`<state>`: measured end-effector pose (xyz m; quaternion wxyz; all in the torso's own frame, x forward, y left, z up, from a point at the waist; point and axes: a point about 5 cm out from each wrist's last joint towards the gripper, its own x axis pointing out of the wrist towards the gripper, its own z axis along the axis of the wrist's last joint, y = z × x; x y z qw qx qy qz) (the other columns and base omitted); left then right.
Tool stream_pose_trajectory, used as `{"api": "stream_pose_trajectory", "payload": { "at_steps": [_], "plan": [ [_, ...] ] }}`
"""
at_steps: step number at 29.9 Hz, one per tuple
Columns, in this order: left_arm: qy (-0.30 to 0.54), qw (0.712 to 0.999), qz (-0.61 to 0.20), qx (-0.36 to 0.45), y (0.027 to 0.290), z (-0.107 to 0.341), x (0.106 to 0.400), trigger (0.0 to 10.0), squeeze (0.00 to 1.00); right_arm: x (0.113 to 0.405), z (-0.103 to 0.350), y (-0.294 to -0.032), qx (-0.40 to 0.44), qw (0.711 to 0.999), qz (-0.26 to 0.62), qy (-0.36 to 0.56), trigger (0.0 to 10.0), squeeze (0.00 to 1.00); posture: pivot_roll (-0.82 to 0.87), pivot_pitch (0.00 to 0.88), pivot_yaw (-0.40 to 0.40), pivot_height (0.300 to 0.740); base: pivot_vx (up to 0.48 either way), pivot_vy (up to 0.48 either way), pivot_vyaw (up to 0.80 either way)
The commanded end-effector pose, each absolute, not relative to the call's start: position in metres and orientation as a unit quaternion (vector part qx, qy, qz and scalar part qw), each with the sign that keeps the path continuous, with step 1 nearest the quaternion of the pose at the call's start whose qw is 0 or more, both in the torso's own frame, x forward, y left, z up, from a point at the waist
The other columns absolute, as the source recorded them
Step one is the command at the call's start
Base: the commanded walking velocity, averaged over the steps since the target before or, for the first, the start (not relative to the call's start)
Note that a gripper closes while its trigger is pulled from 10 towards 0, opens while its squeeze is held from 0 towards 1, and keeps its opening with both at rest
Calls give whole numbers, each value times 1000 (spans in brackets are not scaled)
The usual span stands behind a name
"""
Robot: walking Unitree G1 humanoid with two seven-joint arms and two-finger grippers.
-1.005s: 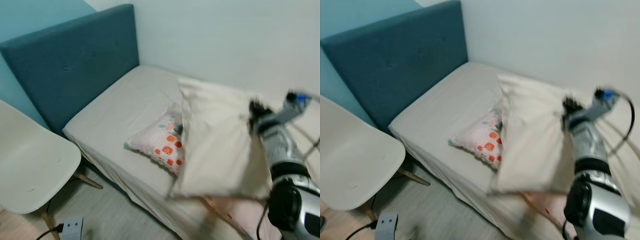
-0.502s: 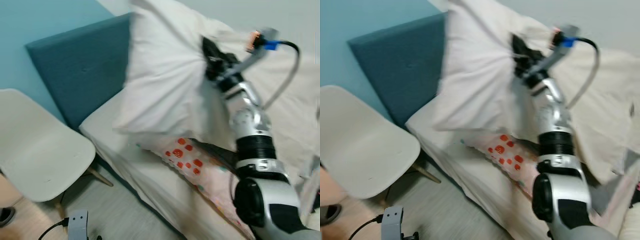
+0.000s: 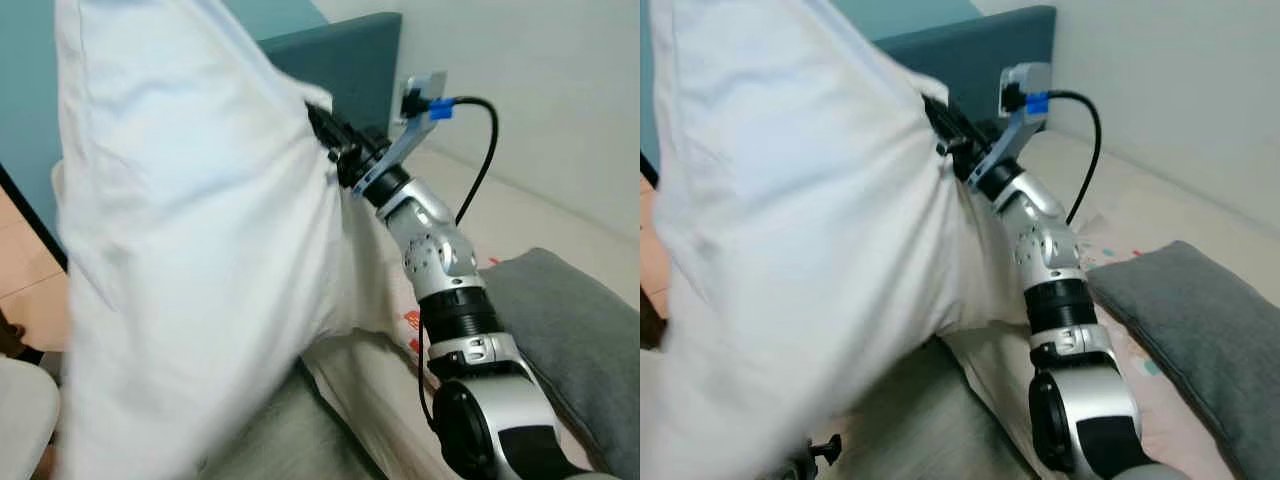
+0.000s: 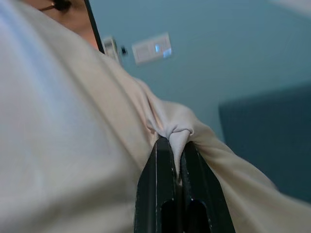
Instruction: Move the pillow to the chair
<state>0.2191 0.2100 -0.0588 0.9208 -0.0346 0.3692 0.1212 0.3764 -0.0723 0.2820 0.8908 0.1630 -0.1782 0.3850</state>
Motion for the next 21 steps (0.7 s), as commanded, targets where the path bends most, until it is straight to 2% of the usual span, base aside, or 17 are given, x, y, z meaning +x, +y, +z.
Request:
{"api": "stream_pose_trajectory", "payload": {
  "at_steps": [1,4,5,12,21],
  "plan": [
    [379,917,119,-27,213,-62,214,10000,0,370,302,-71,155,881,391,-218,0,0,-99,0,-4,740,-405,0,800],
    [374,919,119,-30,212,-61,214,10000,0,370,293,-69,153,885,390,-202,0,0,-103,0,3,740,0,0,800],
    [373,921,108,-26,209,-62,214,10000,0,371,273,-63,149,895,386,-168,0,0,-104,0,5,740,0,0,800],
    [369,924,99,-22,205,-62,214,10000,0,367,242,-52,154,902,385,-121,0,0,-103,0,4,740,0,0,800],
    [355,931,87,-1,204,-59,218,10000,0,364,232,-47,156,905,383,-104,0,0,-106,0,8,740,30,0,800]
  ]
}}
